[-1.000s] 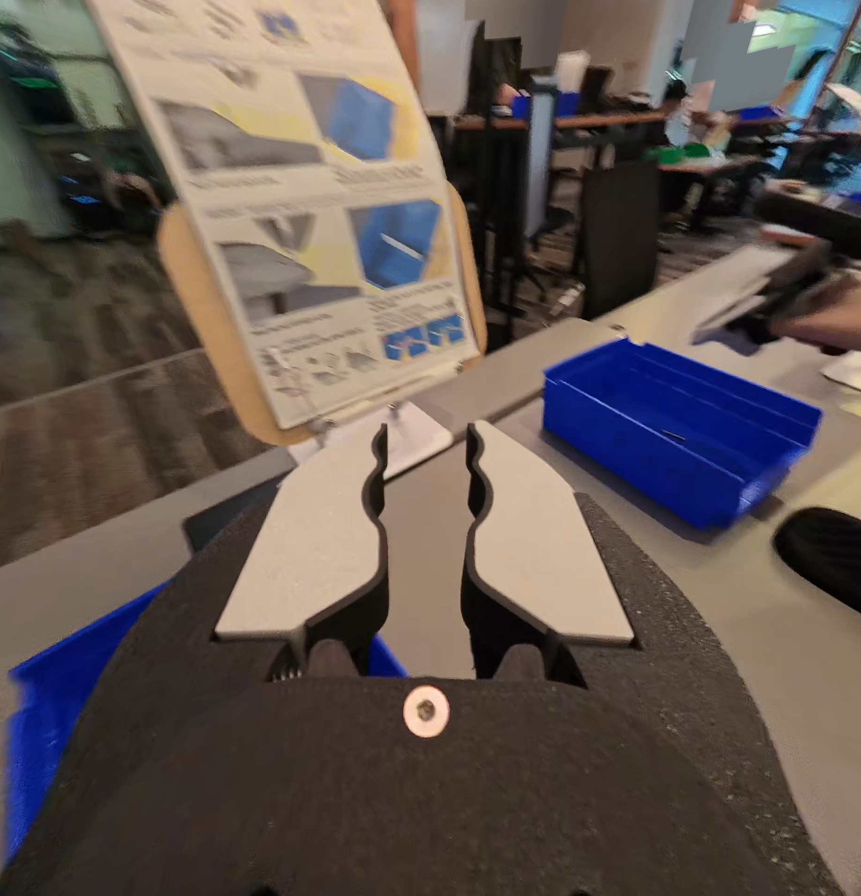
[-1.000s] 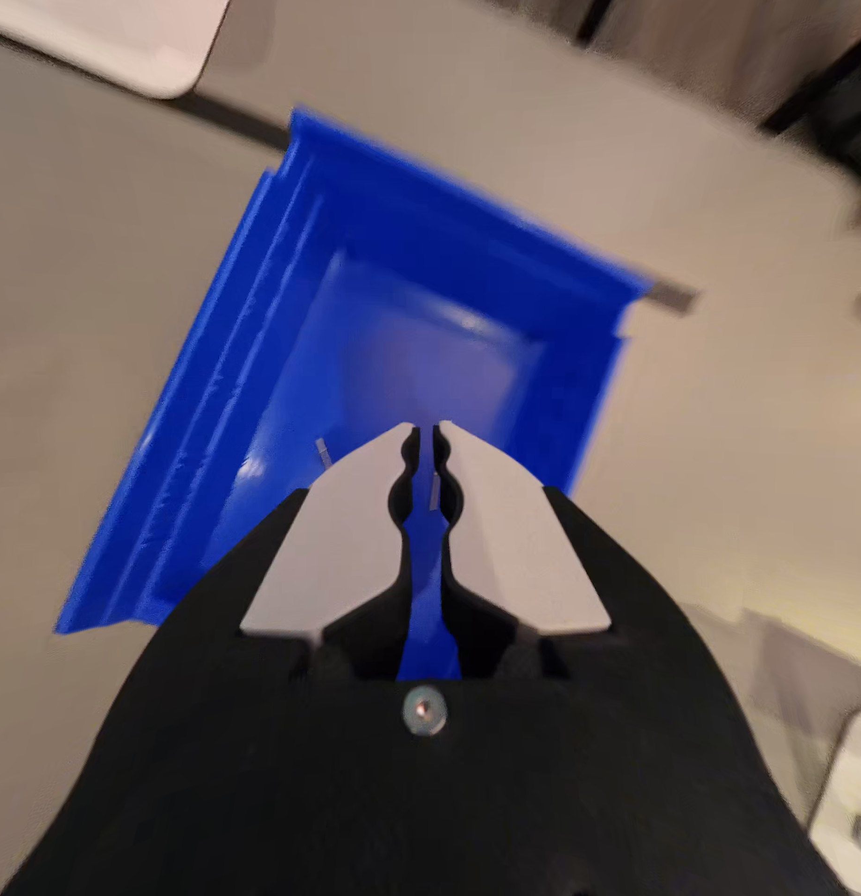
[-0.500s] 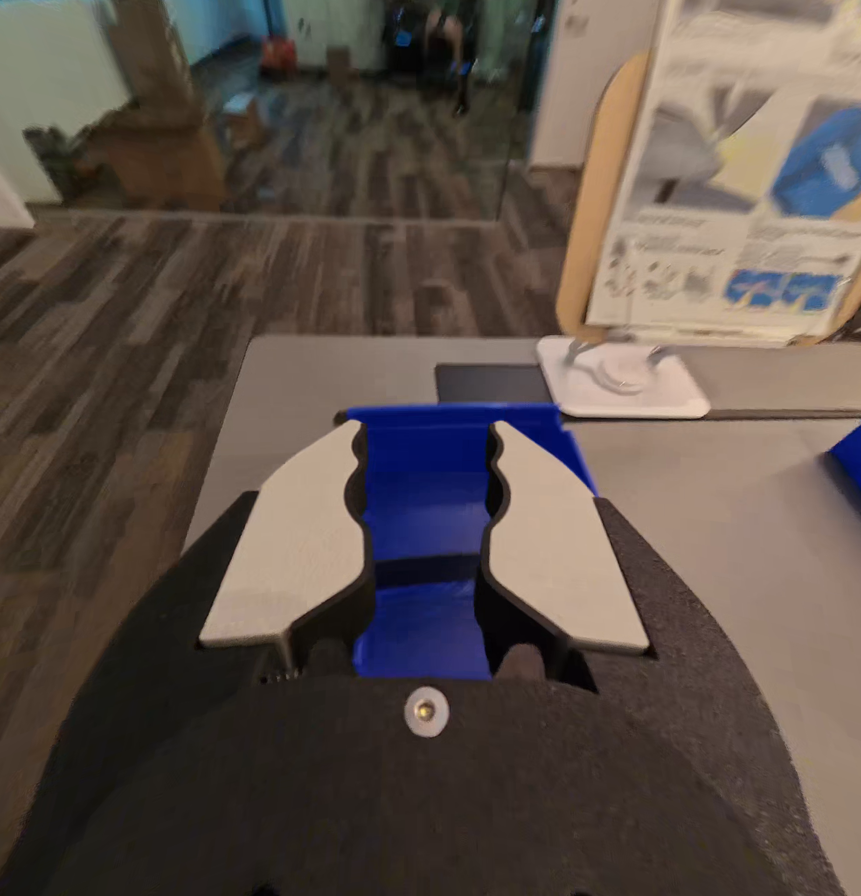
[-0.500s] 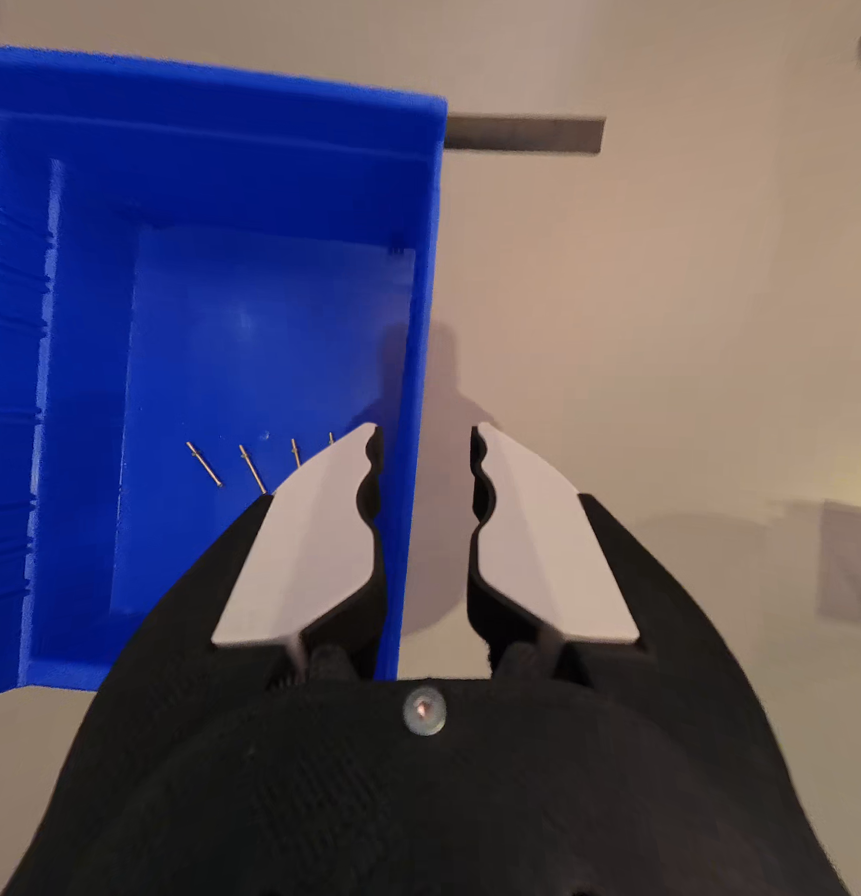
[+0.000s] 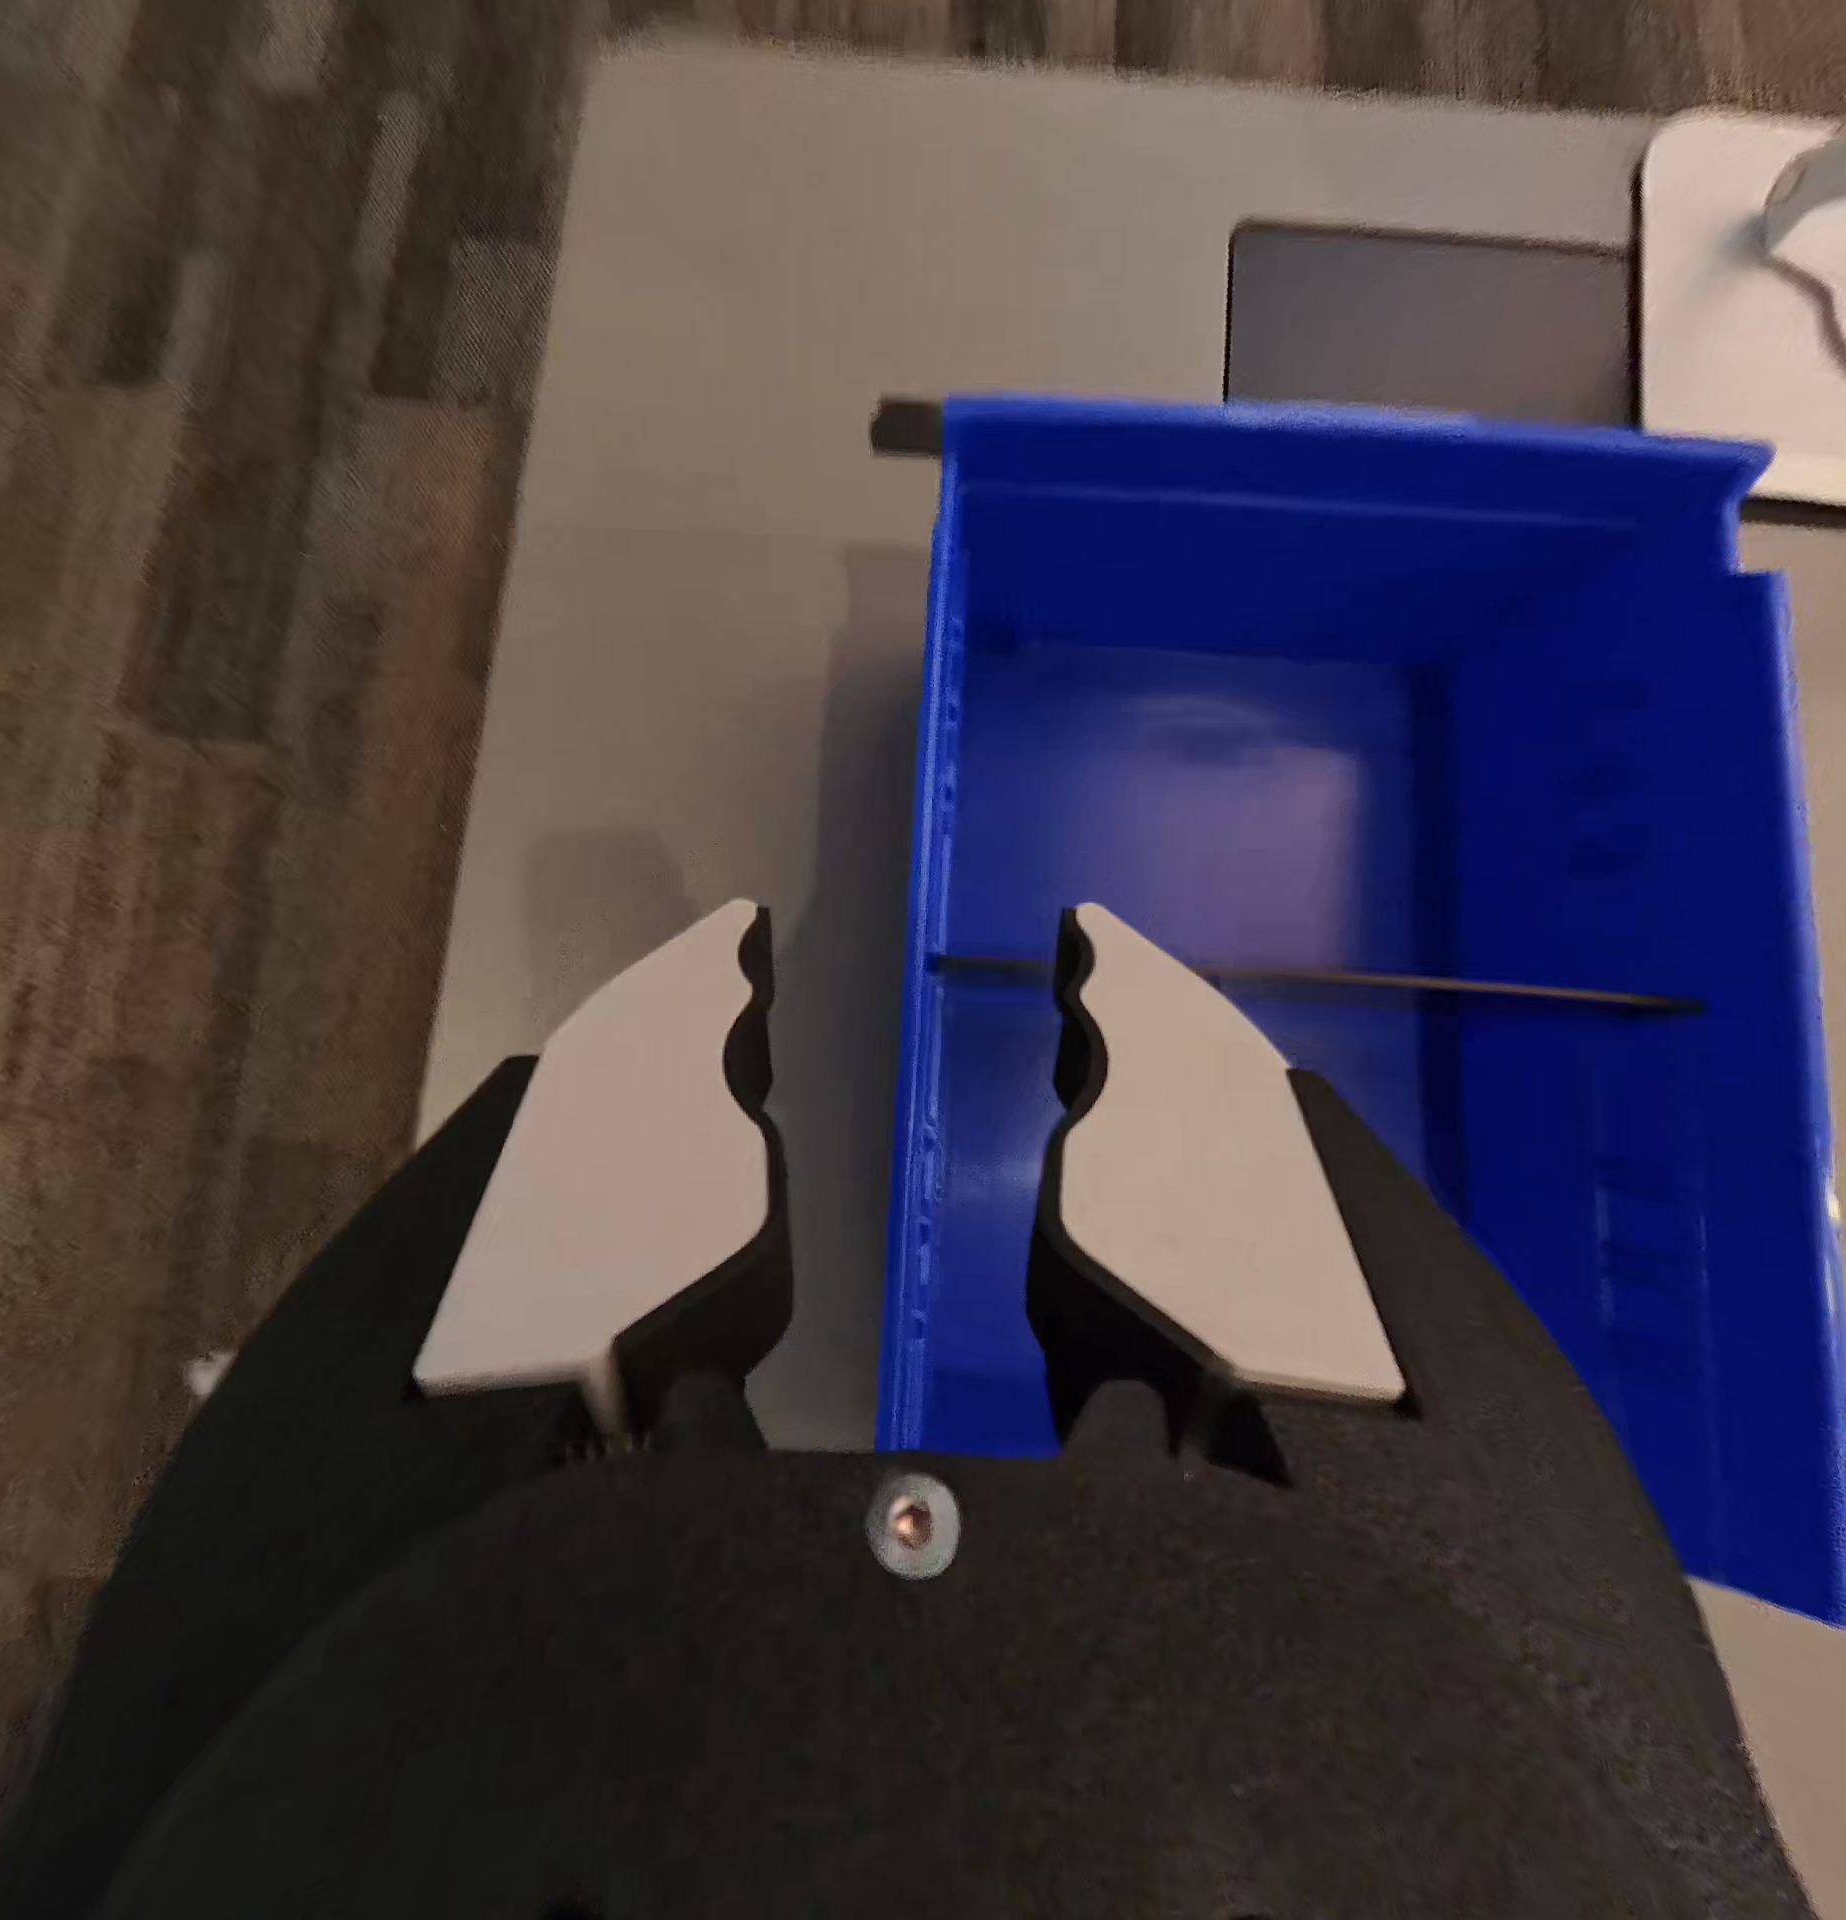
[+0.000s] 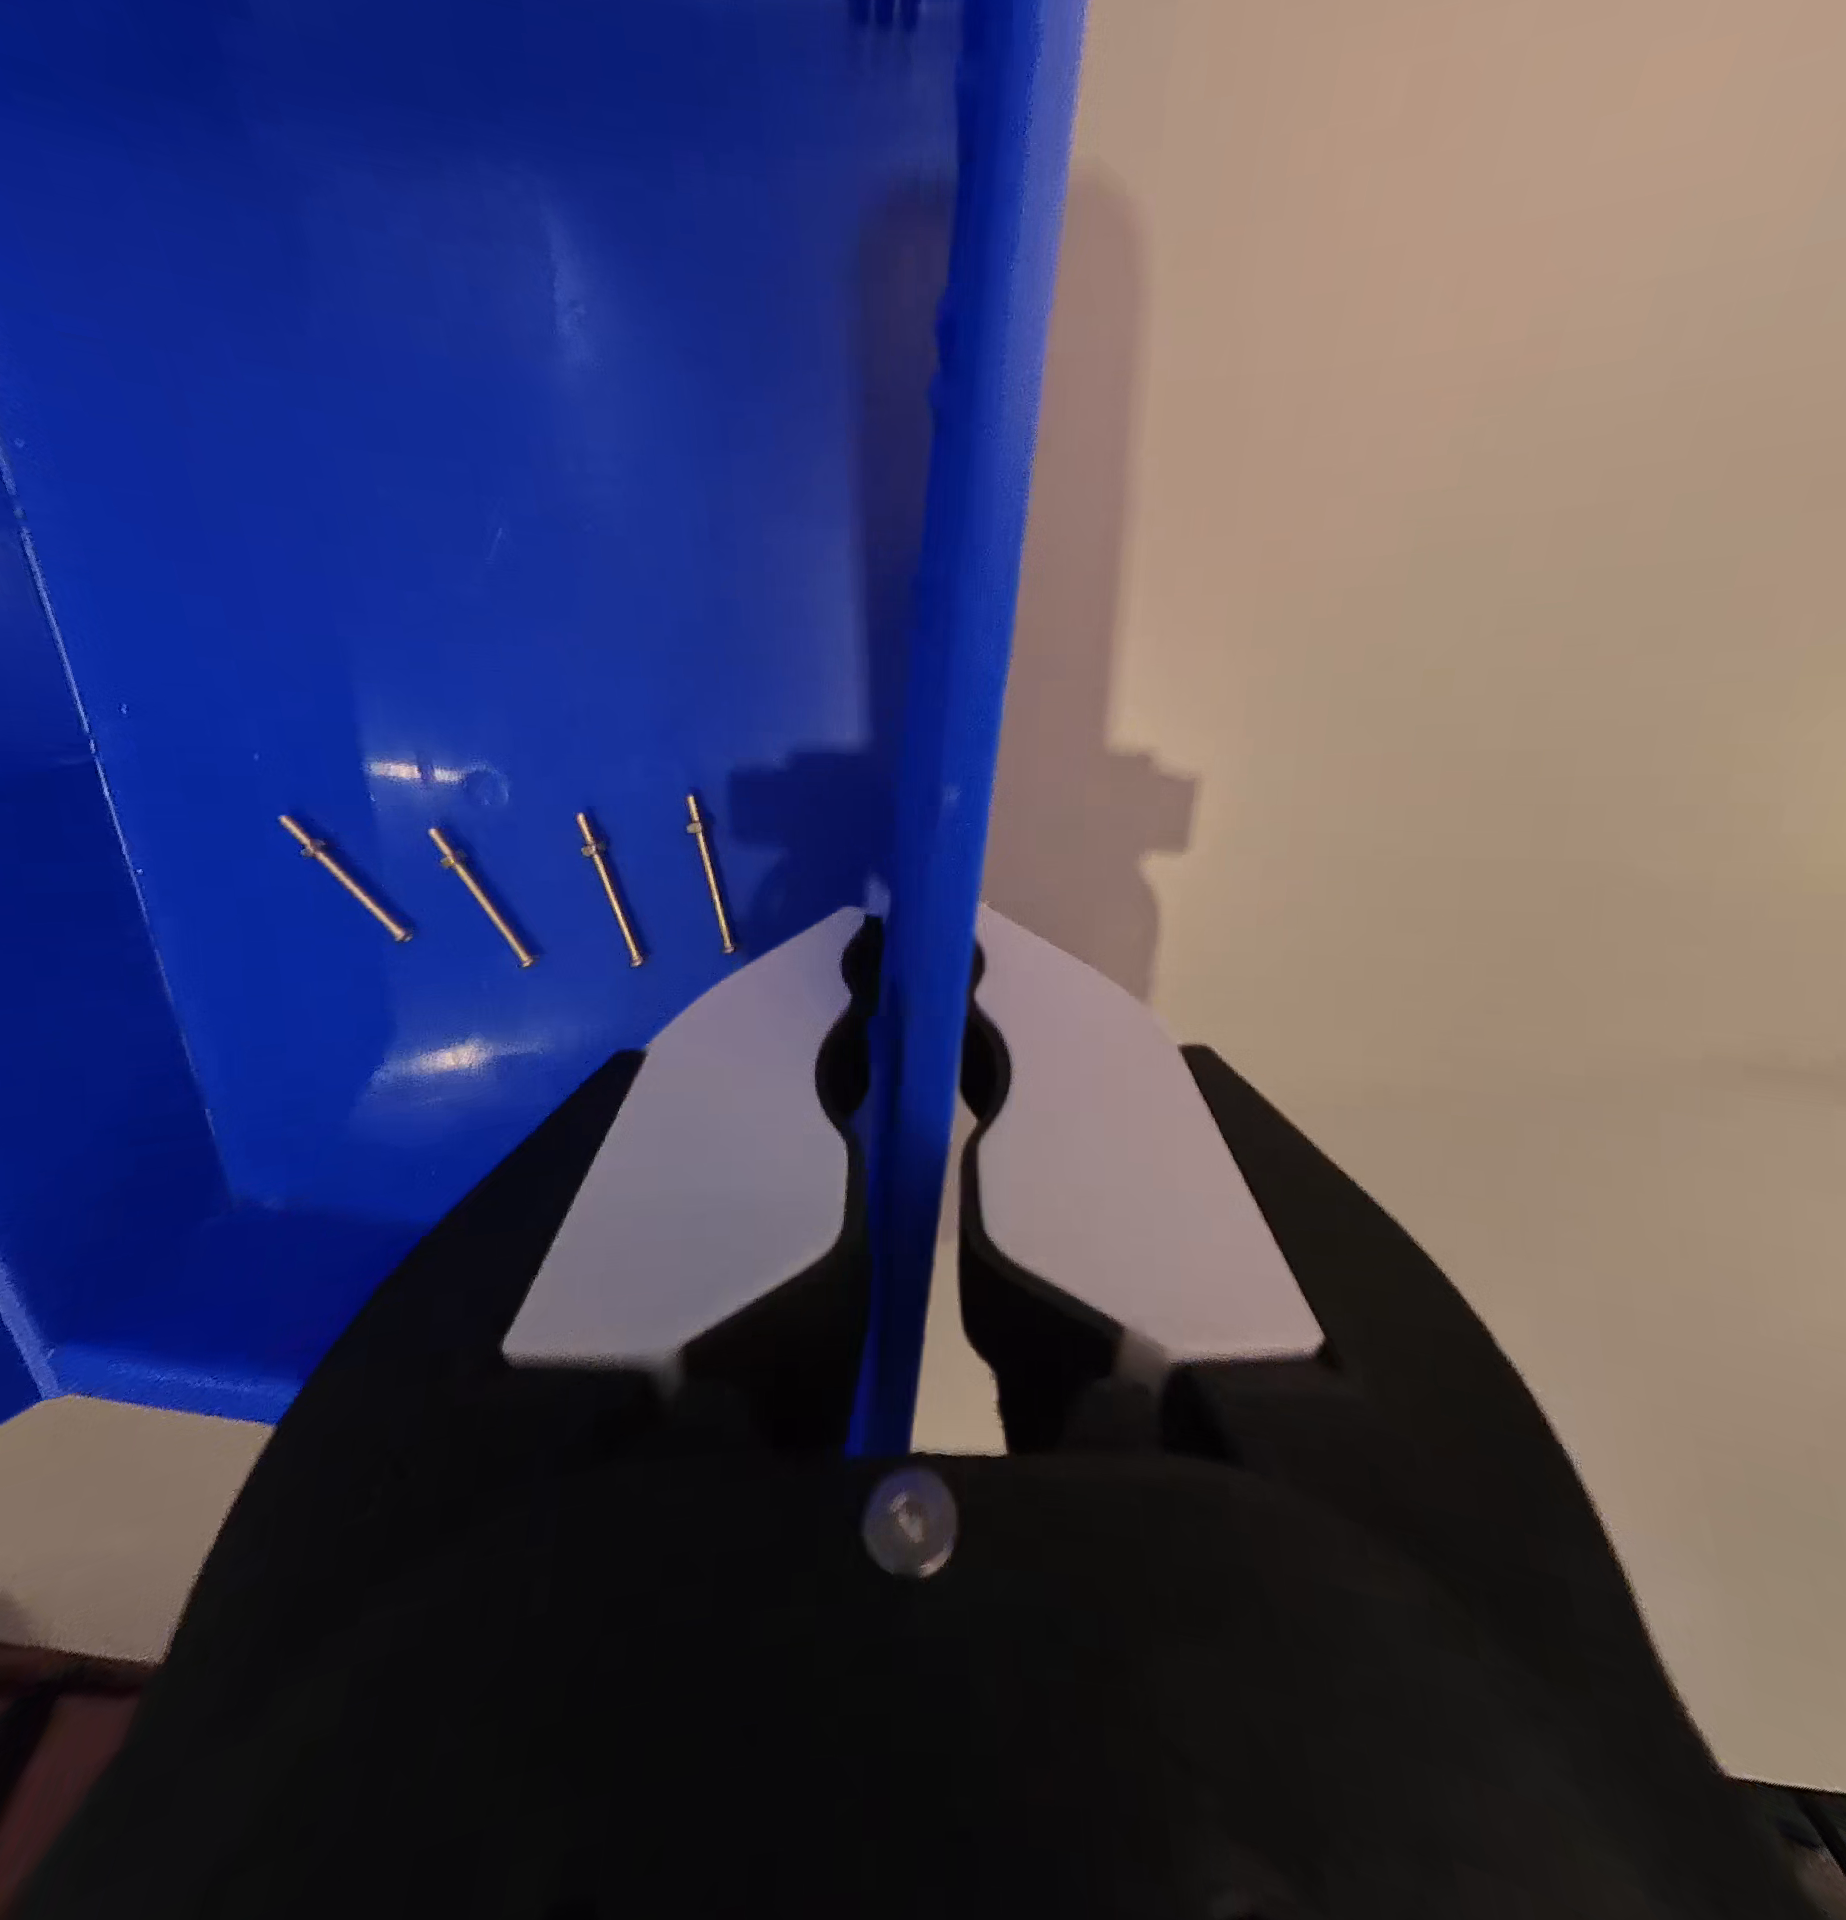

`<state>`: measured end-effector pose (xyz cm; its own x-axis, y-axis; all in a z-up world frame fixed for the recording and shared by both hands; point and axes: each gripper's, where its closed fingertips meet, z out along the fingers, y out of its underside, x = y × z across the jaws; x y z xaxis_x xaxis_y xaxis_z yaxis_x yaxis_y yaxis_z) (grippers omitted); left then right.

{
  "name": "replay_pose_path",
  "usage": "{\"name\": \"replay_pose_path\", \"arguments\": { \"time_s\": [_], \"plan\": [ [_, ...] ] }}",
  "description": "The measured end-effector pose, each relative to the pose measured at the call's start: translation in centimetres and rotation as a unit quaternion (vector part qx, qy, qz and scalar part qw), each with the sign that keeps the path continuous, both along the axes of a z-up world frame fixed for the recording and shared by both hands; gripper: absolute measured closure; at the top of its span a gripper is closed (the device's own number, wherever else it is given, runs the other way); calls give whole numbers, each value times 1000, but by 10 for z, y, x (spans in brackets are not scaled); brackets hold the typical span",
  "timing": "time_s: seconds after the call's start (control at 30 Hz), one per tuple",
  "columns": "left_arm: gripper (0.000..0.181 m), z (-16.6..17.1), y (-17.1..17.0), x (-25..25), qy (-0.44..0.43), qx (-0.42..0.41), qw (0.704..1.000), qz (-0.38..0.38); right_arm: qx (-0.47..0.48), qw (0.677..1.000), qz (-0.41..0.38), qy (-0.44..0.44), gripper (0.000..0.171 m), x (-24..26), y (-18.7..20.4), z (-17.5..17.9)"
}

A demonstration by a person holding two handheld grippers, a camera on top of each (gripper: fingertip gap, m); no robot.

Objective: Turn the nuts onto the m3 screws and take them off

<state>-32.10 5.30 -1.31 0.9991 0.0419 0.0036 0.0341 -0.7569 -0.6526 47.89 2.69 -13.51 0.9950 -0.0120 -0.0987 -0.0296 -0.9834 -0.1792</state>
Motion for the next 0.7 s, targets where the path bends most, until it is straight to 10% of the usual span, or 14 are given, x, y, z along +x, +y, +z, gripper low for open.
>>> {"name": "replay_pose_path", "arguments": {
  "time_s": [0.47,0.7],
  "plan": [
    [132,-83,-35,3,-22,-231,972,-27,-12,1000,2,15,164,-4,-2,-2],
    [176,-101,-47,8,-22,-293,955,-47,-15,1000,11,17,164,-10,0,-2]
  ]
}}
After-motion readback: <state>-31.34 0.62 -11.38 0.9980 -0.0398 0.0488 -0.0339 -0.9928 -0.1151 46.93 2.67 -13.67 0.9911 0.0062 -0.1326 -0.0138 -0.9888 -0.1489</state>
